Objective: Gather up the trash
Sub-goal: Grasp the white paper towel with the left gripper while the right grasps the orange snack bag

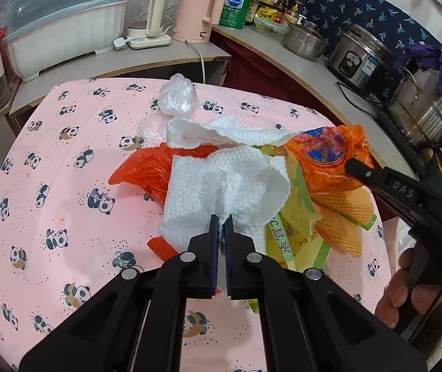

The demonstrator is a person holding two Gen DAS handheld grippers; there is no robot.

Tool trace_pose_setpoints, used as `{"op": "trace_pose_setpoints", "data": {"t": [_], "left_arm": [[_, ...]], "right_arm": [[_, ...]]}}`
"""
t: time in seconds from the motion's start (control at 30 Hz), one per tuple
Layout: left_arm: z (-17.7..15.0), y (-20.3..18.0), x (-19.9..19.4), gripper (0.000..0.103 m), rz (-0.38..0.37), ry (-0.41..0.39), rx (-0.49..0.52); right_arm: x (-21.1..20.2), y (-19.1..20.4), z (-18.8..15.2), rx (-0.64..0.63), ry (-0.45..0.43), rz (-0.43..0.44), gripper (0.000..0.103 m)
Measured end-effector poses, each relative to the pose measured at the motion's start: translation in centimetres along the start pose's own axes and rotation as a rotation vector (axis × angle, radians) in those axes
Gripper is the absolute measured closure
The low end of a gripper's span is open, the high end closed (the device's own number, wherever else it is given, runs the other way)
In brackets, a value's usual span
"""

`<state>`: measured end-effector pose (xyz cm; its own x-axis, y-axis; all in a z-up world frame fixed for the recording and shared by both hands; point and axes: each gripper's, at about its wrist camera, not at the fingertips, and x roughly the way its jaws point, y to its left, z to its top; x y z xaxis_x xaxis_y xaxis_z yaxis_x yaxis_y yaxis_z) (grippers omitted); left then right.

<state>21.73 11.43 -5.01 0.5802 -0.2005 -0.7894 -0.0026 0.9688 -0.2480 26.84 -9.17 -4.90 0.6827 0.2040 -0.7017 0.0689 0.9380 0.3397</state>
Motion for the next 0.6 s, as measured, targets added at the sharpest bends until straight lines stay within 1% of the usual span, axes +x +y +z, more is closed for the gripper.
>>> {"op": "trace_pose_setpoints", "data": {"t": [0.17,0.37,0.6], "left_arm": [[0.0,-0.9,-2.4,0.101,-0.014,-0.04,0.009],[0.0,-2.8,-6.2,0.101,-0.043,-0.101,0.041],[-0.9,-6.3,-9.9,0.101,-0.072,-0.155,0.101]], "right_arm": [[-4.1,0.3,1.2,-0.02,-0.083,0.004,0.097],[-10.0,-0.6,2.2,-0.012,-0.175,0.011,0.097],[-15.6,-2.6,1.4,0.005,-0.242,-0.003,0.097]]}}
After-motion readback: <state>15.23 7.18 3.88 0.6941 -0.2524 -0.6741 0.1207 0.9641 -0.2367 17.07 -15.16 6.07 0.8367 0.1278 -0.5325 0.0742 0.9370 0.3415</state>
